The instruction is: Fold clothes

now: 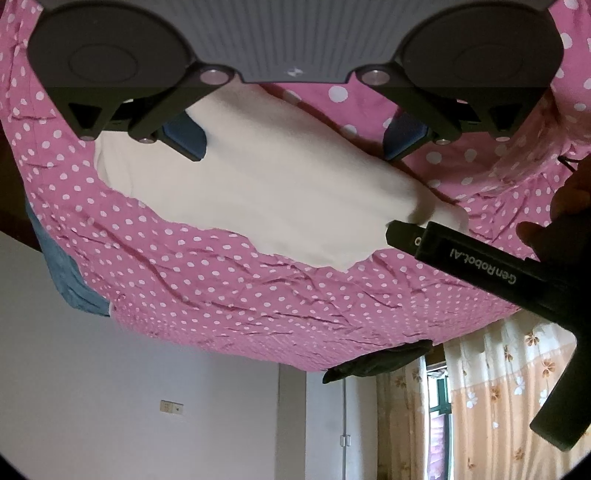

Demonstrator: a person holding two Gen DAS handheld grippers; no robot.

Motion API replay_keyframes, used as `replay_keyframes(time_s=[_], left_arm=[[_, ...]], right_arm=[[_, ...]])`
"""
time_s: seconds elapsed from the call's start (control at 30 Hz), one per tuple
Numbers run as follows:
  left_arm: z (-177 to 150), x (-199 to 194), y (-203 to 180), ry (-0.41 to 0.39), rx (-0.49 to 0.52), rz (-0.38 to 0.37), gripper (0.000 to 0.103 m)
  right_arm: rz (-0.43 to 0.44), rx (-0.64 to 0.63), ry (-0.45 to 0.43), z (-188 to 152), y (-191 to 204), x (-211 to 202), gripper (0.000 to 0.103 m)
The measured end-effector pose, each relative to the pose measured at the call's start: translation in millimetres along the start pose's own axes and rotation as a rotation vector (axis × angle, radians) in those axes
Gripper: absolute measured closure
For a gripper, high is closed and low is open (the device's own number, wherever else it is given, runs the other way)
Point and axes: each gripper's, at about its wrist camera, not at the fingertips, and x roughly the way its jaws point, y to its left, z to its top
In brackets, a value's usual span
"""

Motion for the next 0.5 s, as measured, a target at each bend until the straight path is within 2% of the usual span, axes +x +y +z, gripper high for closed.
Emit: replay_keyframes(time_s=[0.5], left_arm=[[4.1,-3.8,7.0,-0.012,-0.001,0.007,0.0]], right_arm=[[0.082,-0.002,-0.013,6.9,-1.3,-10.3,0.0]])
